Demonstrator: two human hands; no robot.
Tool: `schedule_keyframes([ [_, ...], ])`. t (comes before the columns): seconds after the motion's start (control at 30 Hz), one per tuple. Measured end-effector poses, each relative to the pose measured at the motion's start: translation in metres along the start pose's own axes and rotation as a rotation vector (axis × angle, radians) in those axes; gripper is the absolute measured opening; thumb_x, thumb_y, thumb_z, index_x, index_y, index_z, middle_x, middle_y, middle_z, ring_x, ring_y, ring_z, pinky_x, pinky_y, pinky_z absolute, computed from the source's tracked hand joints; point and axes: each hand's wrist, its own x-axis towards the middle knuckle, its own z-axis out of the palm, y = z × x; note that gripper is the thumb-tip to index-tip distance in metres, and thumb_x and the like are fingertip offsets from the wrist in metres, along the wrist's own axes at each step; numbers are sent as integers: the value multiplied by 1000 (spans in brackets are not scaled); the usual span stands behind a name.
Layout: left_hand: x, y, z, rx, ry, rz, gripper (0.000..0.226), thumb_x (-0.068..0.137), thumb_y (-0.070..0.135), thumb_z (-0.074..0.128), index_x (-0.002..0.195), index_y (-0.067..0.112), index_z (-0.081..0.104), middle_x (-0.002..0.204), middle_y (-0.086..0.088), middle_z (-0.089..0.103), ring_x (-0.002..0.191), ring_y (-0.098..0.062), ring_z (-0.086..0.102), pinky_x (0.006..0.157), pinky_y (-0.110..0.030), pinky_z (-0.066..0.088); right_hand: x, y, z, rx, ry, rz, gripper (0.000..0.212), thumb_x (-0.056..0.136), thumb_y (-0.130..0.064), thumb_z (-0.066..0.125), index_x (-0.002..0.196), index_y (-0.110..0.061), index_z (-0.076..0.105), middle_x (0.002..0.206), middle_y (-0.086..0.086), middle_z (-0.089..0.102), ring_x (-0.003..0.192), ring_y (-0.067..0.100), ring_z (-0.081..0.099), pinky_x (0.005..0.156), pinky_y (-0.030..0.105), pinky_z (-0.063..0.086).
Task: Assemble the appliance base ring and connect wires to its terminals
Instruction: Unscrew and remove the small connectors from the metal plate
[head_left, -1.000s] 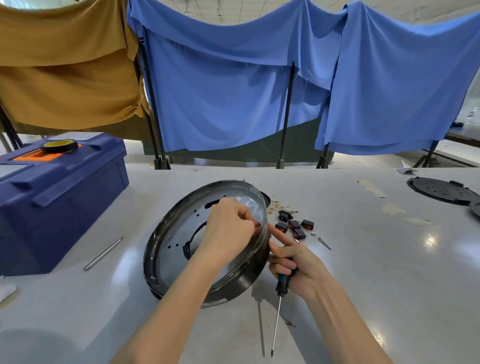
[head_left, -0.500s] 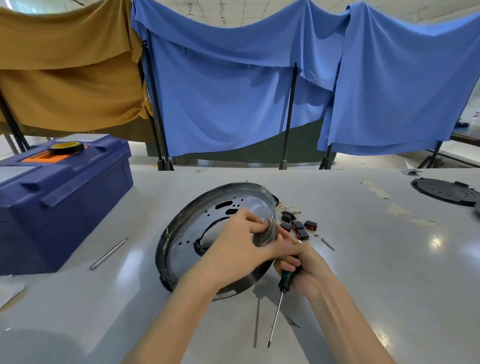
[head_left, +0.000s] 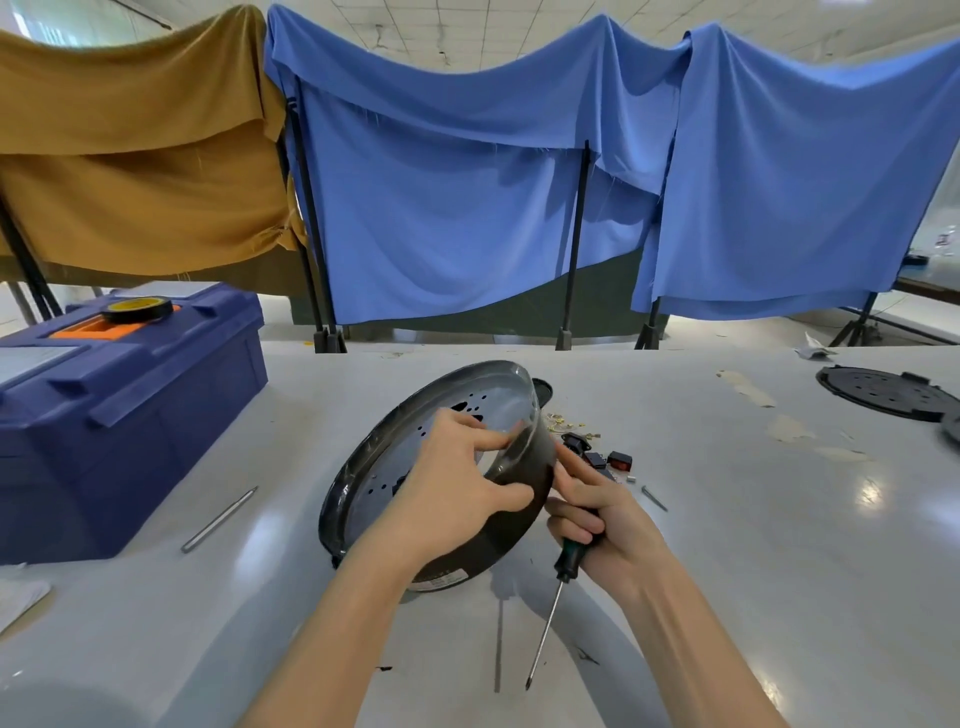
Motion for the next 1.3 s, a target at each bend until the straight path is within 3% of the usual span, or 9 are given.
schedule_keyframes([
  [0.13, 2, -2, -15, -177, -1, 1, 33, 71, 32, 82, 102, 38, 73, 101, 19, 65, 92, -7, 63, 72, -23, 52, -2, -8, 11, -124, -59, -47, 52, 74, 9, 60, 122, -13, 65, 52, -3, 47, 33, 5, 26, 34, 18, 26],
  [0.23, 0, -2, -17, -147, 13, 29, 23, 72, 34, 81, 90, 44, 71, 82, 36, 60, 82, 11, 59, 63, -13, 43, -2, -7, 13, -136, -40, -59, 52, 73, 10, 61, 120, -14, 66, 53, -2, 48, 33, 5, 26, 35, 19, 25],
  [0.37, -3, -2, -18, -128, -5, 74, 28, 75, 34, 78, 101, 36, 70, 77, 49, 53, 80, 21, 54, 52, -6, 43, -3, -7, 12, -160, -27, -77, 52, 73, 10, 63, 119, -14, 69, 60, 0, 50, 33, 6, 26, 33, 19, 28],
  [0.47, -3, -1, -19, -135, -12, 60, 30, 77, 31, 78, 105, 35, 72, 76, 39, 63, 78, 10, 62, 59, -9, 47, -4, -8, 14, -183, -9, -88, 49, 71, 9, 65, 113, -16, 72, 60, 0, 49, 35, 7, 27, 35, 20, 28],
  [0.6, -4, -1, -21, -168, -23, 27, 39, 77, 31, 78, 114, 27, 70, 95, 10, 73, 90, -12, 67, 79, -31, 56, -5, -6, 18, -177, -5, -86, 44, 71, 9, 65, 104, -18, 76, 56, -2, 47, 35, 7, 26, 36, 20, 25],
  [0.93, -4, -5, -24, -134, 18, 13, 41, 75, 39, 78, 114, 29, 69, 93, 27, 60, 91, -1, 60, 69, -14, 47, -5, -6, 22, -189, 11, -80, 54, 70, 8, 65, 119, -15, 66, 54, -1, 49, 35, 7, 27, 36, 21, 26],
  [1.07, -2, -8, -24, -195, -33, -60, 53, 75, 39, 79, 124, 29, 64, 119, 9, 65, 115, -18, 57, 96, -45, 50, -5, -5, 21, -181, 23, -79, 50, 70, 8, 66, 114, -16, 70, 55, -1, 48, 36, 8, 26, 37, 21, 26],
  [1.2, -1, -6, -30, -308, -109, -101, 36, 73, 35, 80, 107, 41, 68, 90, 26, 70, 89, -2, 65, 71, -21, 48, -5, -5, 21, -182, 21, -86, 47, 68, 8, 67, 107, -17, 74, 58, 2, 52, 35, 8, 27, 35, 20, 28],
  [1.3, -1, -6, -34, -347, -126, -142, 37, 71, 31, 82, 106, 37, 71, 90, 20, 72, 88, -5, 67, 71, -22, 49, -6, -4, 21, -184, 15, -97, 48, 67, 9, 67, 108, -17, 74, 63, 4, 55, 35, 8, 28, 35, 20, 29],
])
